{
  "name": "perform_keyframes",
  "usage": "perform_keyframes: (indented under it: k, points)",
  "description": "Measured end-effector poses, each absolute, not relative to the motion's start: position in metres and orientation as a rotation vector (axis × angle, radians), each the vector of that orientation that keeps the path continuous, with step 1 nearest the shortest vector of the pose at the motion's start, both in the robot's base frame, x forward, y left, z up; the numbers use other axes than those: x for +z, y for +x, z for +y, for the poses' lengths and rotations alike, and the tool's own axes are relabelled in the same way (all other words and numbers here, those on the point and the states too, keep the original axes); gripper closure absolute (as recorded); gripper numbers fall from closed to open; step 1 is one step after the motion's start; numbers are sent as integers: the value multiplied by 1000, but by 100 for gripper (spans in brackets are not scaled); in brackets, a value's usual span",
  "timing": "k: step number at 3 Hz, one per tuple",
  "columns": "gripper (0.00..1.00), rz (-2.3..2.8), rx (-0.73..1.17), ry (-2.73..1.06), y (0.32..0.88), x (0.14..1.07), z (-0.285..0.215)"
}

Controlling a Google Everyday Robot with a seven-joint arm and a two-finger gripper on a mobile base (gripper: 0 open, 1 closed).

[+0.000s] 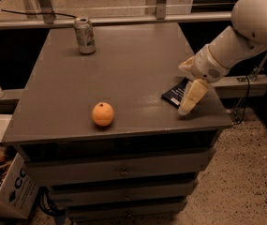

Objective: Move rxbar blueberry near 7up can

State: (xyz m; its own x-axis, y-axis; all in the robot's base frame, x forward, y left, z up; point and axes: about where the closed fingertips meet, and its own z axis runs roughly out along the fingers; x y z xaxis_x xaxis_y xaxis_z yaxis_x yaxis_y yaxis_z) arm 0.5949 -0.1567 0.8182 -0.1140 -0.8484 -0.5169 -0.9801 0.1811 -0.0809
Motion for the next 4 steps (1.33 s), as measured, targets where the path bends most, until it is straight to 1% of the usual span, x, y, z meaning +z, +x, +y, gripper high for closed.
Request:
perform_keyframes:
  k: [1,3,4]
  points:
    - [18,2042,404,-1699,597,813,-159]
    - [64,2065,409,-1685,602,814,-160]
    - [90,2065,409,-1685,602,817,-160]
